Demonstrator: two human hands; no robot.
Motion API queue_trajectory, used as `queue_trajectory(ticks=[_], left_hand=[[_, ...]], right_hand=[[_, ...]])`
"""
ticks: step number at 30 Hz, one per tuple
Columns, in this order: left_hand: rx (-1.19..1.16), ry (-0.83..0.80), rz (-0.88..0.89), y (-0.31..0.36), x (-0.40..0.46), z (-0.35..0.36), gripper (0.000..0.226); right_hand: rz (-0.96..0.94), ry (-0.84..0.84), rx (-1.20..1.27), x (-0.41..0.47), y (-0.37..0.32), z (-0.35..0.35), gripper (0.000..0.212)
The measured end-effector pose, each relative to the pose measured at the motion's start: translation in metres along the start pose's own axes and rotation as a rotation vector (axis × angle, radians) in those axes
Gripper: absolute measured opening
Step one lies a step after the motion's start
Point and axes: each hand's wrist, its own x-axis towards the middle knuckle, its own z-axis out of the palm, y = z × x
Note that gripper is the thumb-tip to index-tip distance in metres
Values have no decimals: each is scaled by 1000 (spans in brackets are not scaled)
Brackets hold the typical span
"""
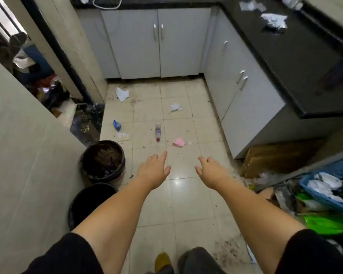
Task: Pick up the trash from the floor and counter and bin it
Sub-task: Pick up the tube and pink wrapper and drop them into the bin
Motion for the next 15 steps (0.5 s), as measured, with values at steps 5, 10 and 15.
queue_trajectory(ticks=[5, 10, 15], left_hand=[[-30, -55, -35, -5, 39, -5, 59], [-40, -44, -76, -6, 113, -26, 58], [-105, -7, -176, -14, 230, -49, 60]], right_hand=[[0, -47, -23, 43, -1, -11, 47], [-36, -51, -65, 122, 11, -37, 50], [-97, -85, -131, 252, 30, -78, 51]])
